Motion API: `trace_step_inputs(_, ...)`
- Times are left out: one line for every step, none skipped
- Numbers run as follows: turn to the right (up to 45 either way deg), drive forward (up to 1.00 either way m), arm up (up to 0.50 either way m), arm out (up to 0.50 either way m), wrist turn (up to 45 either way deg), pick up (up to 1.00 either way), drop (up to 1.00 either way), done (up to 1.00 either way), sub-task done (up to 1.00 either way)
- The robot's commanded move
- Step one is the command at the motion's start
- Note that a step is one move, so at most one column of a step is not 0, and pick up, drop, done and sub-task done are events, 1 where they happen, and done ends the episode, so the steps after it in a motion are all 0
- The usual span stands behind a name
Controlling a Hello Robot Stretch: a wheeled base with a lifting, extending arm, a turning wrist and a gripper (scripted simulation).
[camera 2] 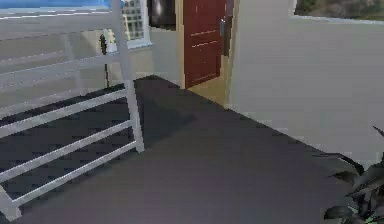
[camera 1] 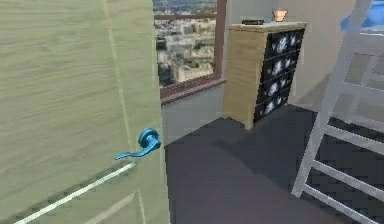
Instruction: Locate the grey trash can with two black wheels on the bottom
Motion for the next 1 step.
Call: trace_step_inputs(-45.0,0.0,0.0,0.0,0.0,0.0,0.0,0.0,0.0)
